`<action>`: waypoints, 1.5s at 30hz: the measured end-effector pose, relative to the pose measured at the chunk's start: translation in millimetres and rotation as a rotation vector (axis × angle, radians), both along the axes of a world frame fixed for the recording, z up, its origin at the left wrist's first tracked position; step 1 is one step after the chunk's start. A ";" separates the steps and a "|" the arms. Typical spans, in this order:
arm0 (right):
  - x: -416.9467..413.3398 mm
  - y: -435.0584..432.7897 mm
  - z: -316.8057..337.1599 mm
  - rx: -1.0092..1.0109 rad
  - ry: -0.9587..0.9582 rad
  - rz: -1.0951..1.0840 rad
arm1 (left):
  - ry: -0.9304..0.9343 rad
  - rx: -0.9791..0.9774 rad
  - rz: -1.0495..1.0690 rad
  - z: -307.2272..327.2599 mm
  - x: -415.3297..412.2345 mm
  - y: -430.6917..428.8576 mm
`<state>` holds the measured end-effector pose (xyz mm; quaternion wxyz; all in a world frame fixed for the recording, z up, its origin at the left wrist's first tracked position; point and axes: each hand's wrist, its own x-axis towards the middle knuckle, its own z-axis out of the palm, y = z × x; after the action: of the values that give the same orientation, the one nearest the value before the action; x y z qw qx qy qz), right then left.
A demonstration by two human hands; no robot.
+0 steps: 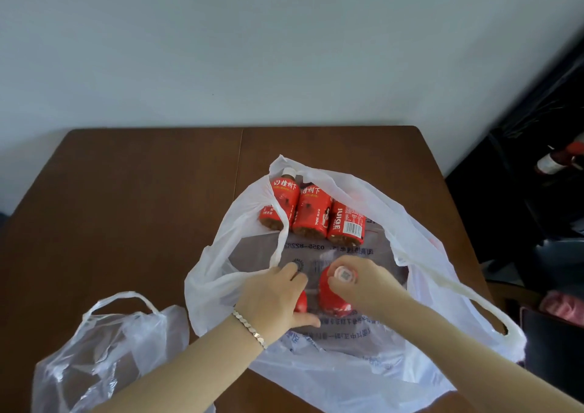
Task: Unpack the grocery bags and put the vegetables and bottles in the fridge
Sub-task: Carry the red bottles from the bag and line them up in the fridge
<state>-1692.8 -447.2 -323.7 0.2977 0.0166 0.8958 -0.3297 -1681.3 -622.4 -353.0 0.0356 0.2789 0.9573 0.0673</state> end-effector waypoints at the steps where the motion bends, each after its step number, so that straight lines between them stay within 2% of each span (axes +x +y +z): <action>1: 2.3 -9.0 0.0 0.025 -0.005 0.074 | 0.018 0.014 0.017 -0.2 -0.9 -2.3; 3: 8.1 -26.6 0.0 0.095 0.048 0.194 | 0.014 0.038 0.037 0.7 -0.8 -7.2; 7: 8.4 -39.2 -4.0 0.097 0.107 0.120 | 0.021 0.090 0.096 -5.9 -0.7 -12.9; 11: 7.0 -32.1 -2.1 0.028 0.039 0.125 | 0.083 0.168 0.065 -7.6 -3.6 -9.2; 17: 8.7 -15.2 -0.7 -0.032 -0.058 0.174 | 0.160 0.104 -0.050 -14.2 -9.1 -4.9; 20: -2.6 -10.8 3.4 -0.058 -0.164 0.208 | 0.152 0.103 -0.065 -13.5 -12.4 -3.3; 21: -10.6 -9.6 3.2 -0.046 -0.145 0.180 | 0.144 0.117 -0.067 -13.2 -13.0 -2.2; 23: -32.9 -7.5 -1.5 0.079 0.022 0.035 | 0.102 0.122 -0.074 -11.5 -13.0 0.8; 24: -44.8 -8.2 -6.8 0.220 0.123 -0.004 | 0.068 0.103 -0.077 -11.0 -12.9 2.2; 26: -65.5 -12.7 -21.7 0.451 0.195 -0.059 | 0.029 0.098 -0.066 -8.7 -13.3 2.8; 29: -84.9 -22.1 -47.6 0.326 0.000 -0.436 | -0.089 0.031 -0.029 3.2 -14.3 -0.4; 32: -89.8 -21.5 -64.3 0.257 -0.026 -0.604 | -0.181 -0.050 -0.009 7.8 -13.6 0.8; 34: -82.1 -18.2 -63.1 0.294 0.023 -0.565 | -0.214 -0.082 0.002 9.2 -14.1 2.1; 37: -63.4 -5.0 -57.1 0.374 0.001 -0.359 | -0.228 -0.061 0.025 6.0 -18.6 2.6; 40: -42.7 15.2 -53.9 0.388 -0.150 -0.167 | -0.228 -0.103 -0.053 9.0 -20.7 3.3; 43: -31.6 28.9 -48.2 0.516 -0.350 -0.002 | -0.226 -0.137 -0.131 11.6 -19.1 0.3; 45: -30.1 28.5 -45.8 0.491 -0.338 0.034 | -0.210 -0.145 -0.170 12.3 -19.2 -2.4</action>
<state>-1722.9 -418.7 -369.5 0.4351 0.1277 0.8867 -0.0906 -1700.5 -624.8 -340.8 0.1609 0.3472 0.9236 0.0236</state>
